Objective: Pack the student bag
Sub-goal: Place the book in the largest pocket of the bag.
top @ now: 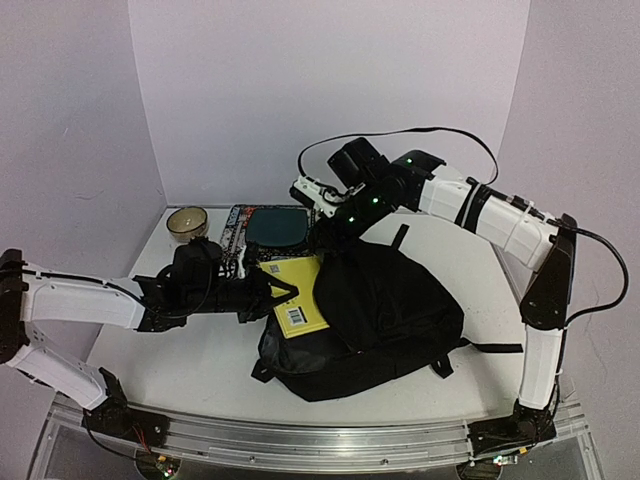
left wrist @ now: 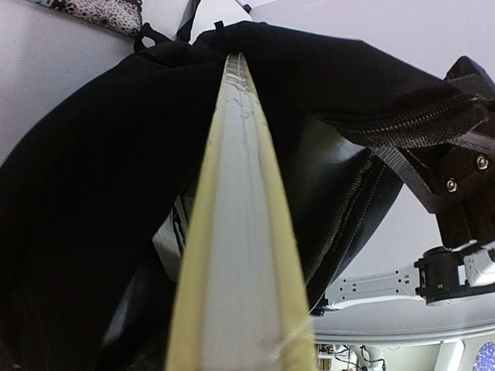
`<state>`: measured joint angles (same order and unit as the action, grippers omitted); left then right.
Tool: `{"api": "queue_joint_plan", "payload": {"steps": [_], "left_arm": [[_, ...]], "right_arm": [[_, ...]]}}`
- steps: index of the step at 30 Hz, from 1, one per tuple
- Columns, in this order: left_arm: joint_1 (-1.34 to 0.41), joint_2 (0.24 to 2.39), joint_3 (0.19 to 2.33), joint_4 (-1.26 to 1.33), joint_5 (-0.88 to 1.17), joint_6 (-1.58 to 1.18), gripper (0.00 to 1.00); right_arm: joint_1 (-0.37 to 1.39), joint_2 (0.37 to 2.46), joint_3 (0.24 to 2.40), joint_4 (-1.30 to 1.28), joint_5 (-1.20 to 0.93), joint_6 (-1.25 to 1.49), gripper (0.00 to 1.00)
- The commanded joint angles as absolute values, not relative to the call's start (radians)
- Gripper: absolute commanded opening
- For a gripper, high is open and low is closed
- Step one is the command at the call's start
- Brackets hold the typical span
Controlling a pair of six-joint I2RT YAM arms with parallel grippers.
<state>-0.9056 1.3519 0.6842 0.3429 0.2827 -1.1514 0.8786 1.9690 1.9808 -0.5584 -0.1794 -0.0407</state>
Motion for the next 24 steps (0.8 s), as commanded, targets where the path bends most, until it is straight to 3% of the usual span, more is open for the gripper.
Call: {"api": "queue_joint_plan", "payload": {"steps": [1,13,24], "left_arm": [[-0.951,1.452,0.838,0.555,0.257,-1.105,0.00],[-1.027,1.701,1.003,0.571,0.256,-1.064,0.00],[-1.029,1.494,0.775,0.532,0.280,-1.017,0.00]], "right_arm": [[0.900,1.922,1.967,-0.424,-0.323,-0.007,0.00],[0.900,1.920,1.931,-0.374,-0.363,0.040,0.00],[0.900,1.881,1.904,-0.374,-0.309,0.009,0.00]]}}
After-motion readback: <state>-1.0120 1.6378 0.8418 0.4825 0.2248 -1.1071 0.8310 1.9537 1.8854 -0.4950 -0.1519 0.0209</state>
